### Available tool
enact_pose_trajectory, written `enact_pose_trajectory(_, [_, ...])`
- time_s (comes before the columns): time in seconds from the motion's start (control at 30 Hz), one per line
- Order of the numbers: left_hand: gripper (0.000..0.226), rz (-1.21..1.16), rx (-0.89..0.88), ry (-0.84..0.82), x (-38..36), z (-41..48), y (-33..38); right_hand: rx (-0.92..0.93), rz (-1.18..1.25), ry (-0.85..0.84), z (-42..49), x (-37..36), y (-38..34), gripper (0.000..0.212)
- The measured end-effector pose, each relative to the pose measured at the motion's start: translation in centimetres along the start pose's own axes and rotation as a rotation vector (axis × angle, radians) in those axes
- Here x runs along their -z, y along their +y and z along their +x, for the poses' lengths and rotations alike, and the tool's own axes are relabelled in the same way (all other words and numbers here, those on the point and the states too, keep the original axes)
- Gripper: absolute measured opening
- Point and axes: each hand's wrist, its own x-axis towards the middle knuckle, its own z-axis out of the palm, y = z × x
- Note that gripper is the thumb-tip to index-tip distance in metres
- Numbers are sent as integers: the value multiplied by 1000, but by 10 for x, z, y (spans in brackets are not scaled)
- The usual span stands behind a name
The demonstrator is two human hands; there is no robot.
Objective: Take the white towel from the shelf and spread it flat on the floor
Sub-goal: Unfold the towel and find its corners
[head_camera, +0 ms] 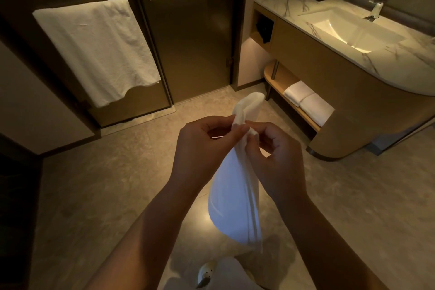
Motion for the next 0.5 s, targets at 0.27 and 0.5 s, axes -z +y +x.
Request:
enact_pose_trajectory(0.27, [17, 99, -11, 16, -3, 4, -4, -9, 0, 6, 0, -5, 2, 23])
enact_pose_trajectory(0.5, [12, 53, 5, 89, 0, 10, -10, -25, -19, 63, 10, 6, 6, 11])
